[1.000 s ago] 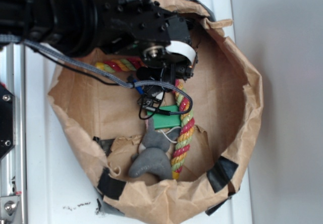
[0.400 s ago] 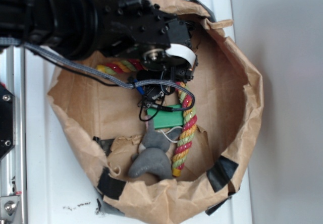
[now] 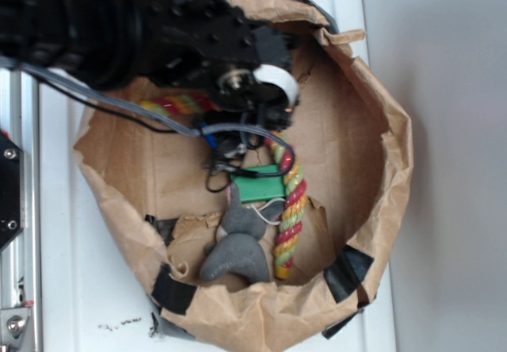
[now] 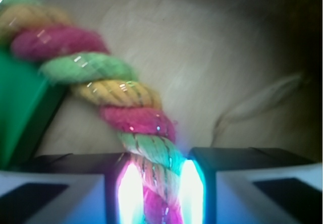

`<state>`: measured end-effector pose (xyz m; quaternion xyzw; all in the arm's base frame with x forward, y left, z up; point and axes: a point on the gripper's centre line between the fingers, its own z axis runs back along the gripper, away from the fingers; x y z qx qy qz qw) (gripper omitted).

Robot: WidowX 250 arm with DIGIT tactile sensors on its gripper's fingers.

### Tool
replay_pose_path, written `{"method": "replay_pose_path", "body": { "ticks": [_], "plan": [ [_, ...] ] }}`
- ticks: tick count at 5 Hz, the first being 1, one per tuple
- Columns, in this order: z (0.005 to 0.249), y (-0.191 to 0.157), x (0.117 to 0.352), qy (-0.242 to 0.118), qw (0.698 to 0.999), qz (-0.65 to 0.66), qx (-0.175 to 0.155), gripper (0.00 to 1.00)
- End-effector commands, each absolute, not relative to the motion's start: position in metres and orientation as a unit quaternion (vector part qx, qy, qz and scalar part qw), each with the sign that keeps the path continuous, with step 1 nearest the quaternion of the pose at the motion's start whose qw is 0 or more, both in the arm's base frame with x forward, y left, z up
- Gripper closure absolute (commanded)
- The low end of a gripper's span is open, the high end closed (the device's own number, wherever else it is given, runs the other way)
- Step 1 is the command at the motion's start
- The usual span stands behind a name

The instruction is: Grab the multicolored rope.

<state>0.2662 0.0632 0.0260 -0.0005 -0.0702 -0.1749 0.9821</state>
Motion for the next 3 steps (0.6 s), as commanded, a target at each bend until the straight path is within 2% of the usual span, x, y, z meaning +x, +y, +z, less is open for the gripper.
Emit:
{"method": "replay_pose_path", "body": {
  "ticks": [1, 2, 3],
  "plan": [
    [0.14, 0.07, 0.241, -0.085, 0.986, -0.138, -0.043, 1.0],
    [0.188, 0.059, 0.232, -0.105, 0.987, -0.117, -0.016, 1.0],
    [0.194, 0.053, 0.23, -0.125, 0.987, -0.103, -0.008, 1.0]
  ]
}}
